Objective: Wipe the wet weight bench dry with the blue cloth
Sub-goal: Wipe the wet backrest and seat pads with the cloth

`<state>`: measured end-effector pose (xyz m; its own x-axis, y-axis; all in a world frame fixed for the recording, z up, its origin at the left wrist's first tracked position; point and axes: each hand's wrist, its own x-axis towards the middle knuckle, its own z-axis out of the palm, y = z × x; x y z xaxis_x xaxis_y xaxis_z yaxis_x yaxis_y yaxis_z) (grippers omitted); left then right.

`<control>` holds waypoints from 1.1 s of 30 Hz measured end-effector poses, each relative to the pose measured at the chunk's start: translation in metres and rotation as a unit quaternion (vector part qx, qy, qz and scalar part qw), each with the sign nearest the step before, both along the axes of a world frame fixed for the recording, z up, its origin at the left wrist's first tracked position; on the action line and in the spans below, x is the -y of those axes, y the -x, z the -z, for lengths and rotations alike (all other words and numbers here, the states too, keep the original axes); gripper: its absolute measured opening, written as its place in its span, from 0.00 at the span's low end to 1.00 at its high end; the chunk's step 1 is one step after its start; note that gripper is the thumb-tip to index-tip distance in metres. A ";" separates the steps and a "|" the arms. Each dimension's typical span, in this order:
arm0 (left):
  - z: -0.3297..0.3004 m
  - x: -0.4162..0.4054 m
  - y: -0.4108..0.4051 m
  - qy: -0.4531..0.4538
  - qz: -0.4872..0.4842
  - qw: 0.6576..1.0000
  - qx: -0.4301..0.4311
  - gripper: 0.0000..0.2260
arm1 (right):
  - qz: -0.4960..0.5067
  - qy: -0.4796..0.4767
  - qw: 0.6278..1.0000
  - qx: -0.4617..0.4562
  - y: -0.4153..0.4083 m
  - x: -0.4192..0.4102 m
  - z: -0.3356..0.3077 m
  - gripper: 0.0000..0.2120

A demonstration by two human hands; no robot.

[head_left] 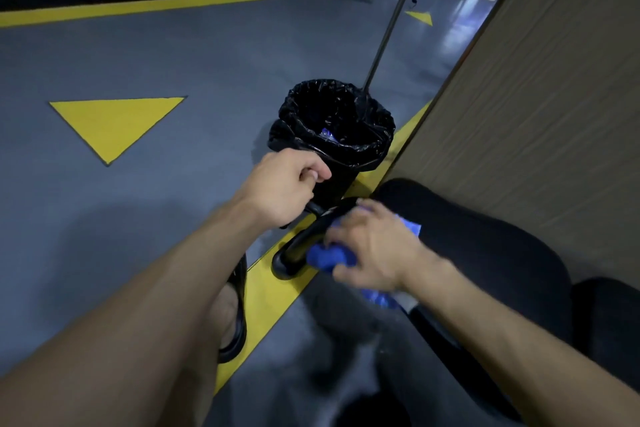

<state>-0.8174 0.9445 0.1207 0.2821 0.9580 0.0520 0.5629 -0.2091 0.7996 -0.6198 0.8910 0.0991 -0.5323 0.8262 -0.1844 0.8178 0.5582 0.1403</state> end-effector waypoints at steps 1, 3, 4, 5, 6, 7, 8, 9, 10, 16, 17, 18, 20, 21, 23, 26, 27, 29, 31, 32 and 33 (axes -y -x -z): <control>-0.002 0.002 0.000 0.003 0.005 1.000 0.006 0.14 | -0.043 -0.008 0.998 0.048 -0.001 0.020 0.010 0.24; -0.004 0.007 -0.001 -0.002 0.013 1.000 0.017 0.13 | -0.091 -0.020 0.988 0.125 -0.010 0.044 0.024 0.19; -0.004 0.010 -0.002 -0.006 0.016 1.000 0.022 0.14 | -0.099 -0.027 0.987 0.126 -0.015 0.046 0.026 0.17; -0.003 0.013 -0.003 -0.008 0.021 0.999 0.026 0.14 | -0.104 -0.033 0.987 0.116 -0.018 0.044 0.026 0.18; -0.002 0.015 -0.004 -0.008 0.026 0.999 0.028 0.14 | -0.107 -0.037 0.988 0.106 -0.018 0.039 0.024 0.19; 0.000 0.018 -0.005 -0.007 0.031 0.999 0.028 0.14 | -0.108 -0.046 0.988 0.102 -0.017 0.034 0.022 0.20; 0.002 0.020 -0.005 -0.005 0.035 0.999 0.027 0.14 | -0.107 -0.057 0.988 0.094 -0.015 0.029 0.021 0.21; 0.004 0.021 -0.004 -0.005 0.040 0.999 0.026 0.14 | -0.101 -0.065 0.989 0.081 -0.012 0.024 0.021 0.21; 0.006 0.023 -0.004 -0.007 0.045 0.999 0.023 0.14 | -0.094 -0.066 0.991 0.069 -0.011 0.020 0.020 0.21; 0.009 0.020 0.007 -0.006 0.042 0.999 0.033 0.13 | 0.060 -0.038 0.997 -0.034 -0.004 -0.010 -0.004 0.26; 0.009 0.019 0.008 -0.007 0.042 0.999 0.033 0.13 | 0.083 -0.039 0.994 -0.058 -0.004 -0.012 -0.005 0.26; 0.008 0.019 0.010 -0.009 0.040 0.999 0.030 0.13 | 0.097 -0.044 0.992 -0.070 -0.003 -0.009 -0.005 0.26; 0.006 0.018 0.012 -0.010 0.036 0.999 0.024 0.13 | 0.100 -0.065 0.991 -0.057 -0.006 0.010 0.002 0.27; 0.005 0.018 0.013 -0.009 0.035 0.999 0.024 0.13 | 0.096 -0.075 0.992 -0.043 -0.010 0.026 0.006 0.28; 0.003 0.019 0.013 -0.007 0.037 0.999 0.029 0.13 | 0.090 -0.087 0.992 -0.006 -0.020 0.063 0.013 0.30; -0.002 0.023 0.009 0.000 0.051 0.998 0.021 0.13 | 0.084 -0.131 0.986 0.058 -0.042 0.123 0.024 0.35; -0.003 0.026 0.007 0.002 0.056 0.998 0.016 0.14 | 0.085 -0.151 0.982 0.073 -0.047 0.139 0.027 0.36; -0.003 0.031 0.005 0.002 0.066 0.998 0.011 0.14 | 0.091 -0.177 0.975 0.098 -0.053 0.162 0.031 0.36; -0.002 0.034 0.005 0.001 0.076 0.997 0.008 0.13 | 0.109 -0.180 0.971 0.117 -0.050 0.166 0.034 0.37; 0.000 0.035 0.005 0.003 0.079 0.997 0.007 0.13 | 0.120 -0.175 0.969 0.124 -0.047 0.163 0.036 0.38; 0.001 0.035 0.006 0.005 0.079 0.997 0.006 0.13 | 0.129 -0.169 0.969 0.128 -0.042 0.155 0.037 0.39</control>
<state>-0.8233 0.9096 0.1196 0.4293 0.9019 0.0476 0.5137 -0.2872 0.8085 -0.5781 0.7357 0.0617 -0.2724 0.9620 0.0209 0.8383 0.2266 0.4959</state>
